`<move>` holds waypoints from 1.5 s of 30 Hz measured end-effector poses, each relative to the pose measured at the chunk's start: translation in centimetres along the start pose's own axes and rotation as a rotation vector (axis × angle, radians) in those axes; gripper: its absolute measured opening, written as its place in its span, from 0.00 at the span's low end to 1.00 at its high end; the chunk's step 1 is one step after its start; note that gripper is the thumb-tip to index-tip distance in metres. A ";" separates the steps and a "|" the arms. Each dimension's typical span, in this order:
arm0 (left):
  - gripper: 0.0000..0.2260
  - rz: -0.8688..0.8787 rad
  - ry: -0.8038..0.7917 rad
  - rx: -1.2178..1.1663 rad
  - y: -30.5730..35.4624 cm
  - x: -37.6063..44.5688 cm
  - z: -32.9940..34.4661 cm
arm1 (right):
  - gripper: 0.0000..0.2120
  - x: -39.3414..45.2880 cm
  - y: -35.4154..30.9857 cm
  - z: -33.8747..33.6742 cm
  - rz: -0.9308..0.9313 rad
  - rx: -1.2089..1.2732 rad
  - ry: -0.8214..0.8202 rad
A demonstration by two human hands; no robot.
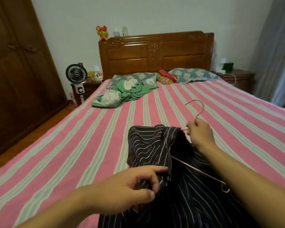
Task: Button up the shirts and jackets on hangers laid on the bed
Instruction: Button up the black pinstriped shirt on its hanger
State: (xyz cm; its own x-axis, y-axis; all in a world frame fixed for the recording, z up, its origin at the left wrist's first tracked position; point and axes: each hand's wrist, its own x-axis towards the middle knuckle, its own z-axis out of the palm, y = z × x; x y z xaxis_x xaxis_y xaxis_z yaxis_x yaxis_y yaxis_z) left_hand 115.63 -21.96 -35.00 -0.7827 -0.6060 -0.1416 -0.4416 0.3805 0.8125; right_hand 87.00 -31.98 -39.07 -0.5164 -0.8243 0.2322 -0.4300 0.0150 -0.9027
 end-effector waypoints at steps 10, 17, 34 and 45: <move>0.20 0.059 0.458 1.016 4.0 11.6 -11.6 | 0.12 -1.5 -7.4 -3.5 -0.236 0.274 -0.086; 0.14 0.200 0.265 1.029 2.3 7.8 -11.5 | 0.16 -1.3 -7.5 -6.4 0.008 0.387 -0.807; 0.21 0.135 0.199 1.056 0.1 6.0 -12.4 | 0.13 5.1 -5.5 -5.9 -0.349 -0.768 -0.104; 0.26 0.085 0.611 1.020 6.6 8.2 -17.4 | 0.03 6.2 -10.3 -11.9 -0.040 -0.292 -0.157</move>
State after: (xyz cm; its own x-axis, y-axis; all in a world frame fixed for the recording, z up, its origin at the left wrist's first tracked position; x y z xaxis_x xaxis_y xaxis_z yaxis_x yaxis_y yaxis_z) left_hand 113.98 -36.59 -20.97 -0.6097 -0.6792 0.4085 -0.7599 0.6475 -0.0578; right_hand 79.39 -30.50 -23.97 -0.3841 -0.9043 0.1863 -0.6536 0.1238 -0.7466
